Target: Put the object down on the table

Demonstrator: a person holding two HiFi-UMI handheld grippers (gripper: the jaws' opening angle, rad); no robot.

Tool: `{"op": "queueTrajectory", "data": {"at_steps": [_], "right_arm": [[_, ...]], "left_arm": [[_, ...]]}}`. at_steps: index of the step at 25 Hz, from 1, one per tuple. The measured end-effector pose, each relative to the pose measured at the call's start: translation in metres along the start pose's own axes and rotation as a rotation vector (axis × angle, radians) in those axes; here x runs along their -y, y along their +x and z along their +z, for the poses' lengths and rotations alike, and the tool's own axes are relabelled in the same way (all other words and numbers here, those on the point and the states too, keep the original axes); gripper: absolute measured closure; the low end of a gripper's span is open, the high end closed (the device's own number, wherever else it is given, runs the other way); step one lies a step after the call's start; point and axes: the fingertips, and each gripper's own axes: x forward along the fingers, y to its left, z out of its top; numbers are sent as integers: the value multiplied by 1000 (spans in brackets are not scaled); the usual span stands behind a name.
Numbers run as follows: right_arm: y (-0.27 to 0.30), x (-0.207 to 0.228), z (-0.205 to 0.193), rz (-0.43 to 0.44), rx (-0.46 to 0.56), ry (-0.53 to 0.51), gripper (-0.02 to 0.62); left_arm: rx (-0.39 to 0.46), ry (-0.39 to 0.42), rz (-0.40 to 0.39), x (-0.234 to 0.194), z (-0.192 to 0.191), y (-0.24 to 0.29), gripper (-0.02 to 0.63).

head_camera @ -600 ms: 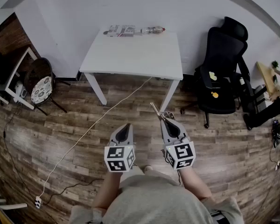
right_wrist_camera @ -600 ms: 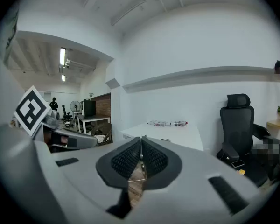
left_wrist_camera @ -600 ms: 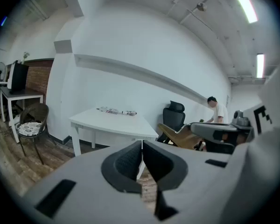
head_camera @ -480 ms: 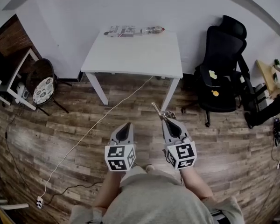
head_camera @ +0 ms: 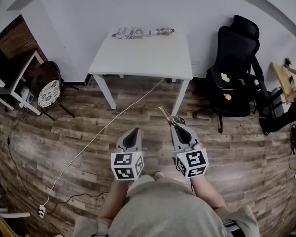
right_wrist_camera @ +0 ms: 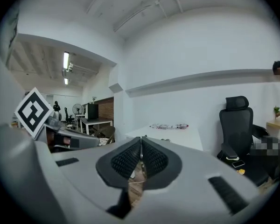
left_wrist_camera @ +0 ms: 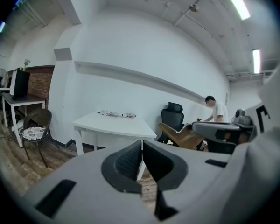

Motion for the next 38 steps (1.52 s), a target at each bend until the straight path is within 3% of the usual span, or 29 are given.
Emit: {"op": "queueTrajectory", "data": {"at_steps": [24, 38], "right_arm": [[-9, 36, -8, 29, 17, 15, 588], [57, 67, -3, 32, 35, 10, 588]], "left_arm": [[4, -15, 30, 29, -12, 13, 597], [12, -12, 14, 6, 7, 84, 596]]}}
